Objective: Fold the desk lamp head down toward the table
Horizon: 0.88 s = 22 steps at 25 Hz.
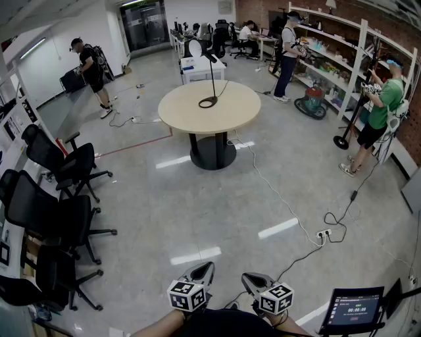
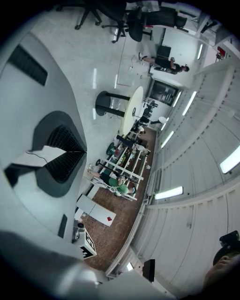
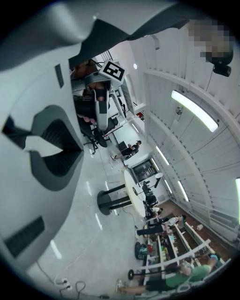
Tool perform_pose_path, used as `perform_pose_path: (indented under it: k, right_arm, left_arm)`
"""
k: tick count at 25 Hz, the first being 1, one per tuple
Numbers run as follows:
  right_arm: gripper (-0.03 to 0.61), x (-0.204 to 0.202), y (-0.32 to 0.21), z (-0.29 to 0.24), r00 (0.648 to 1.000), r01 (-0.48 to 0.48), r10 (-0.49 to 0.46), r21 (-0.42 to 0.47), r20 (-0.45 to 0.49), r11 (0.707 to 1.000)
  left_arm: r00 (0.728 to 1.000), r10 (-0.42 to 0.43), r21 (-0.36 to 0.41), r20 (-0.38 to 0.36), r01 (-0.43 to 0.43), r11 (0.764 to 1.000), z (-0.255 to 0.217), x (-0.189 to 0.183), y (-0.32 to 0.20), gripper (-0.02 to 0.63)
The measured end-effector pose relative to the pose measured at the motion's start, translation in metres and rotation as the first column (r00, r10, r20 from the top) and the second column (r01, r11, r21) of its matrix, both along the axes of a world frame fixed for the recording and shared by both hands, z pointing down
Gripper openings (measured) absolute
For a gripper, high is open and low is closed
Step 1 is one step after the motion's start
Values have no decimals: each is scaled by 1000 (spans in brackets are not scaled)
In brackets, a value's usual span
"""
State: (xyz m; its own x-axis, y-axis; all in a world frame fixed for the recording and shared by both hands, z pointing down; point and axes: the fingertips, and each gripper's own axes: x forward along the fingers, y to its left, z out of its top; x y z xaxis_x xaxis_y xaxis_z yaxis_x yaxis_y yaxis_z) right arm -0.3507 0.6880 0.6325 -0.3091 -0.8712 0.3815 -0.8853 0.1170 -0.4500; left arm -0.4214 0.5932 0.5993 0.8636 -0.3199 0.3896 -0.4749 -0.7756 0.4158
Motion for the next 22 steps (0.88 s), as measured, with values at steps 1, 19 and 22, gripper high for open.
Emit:
perform_pose_path:
  k: [1, 19, 22]
  right_arm:
    - [-5, 0, 1, -2, 1000, 8, -8, 3, -5, 1000]
    - [-5, 3, 4, -8, 998, -57, 55, 53, 37, 997]
    - [-5, 3, 0, -10, 995, -91, 89, 60, 41, 994]
  left_arm:
    - [1000, -3, 0, 1, 3, 1000, -1, 0, 2, 6]
    - [998, 58, 6, 38, -58, 998, 1, 5, 13, 6]
    - [997, 67, -1, 50, -67, 998, 2, -1, 11, 5]
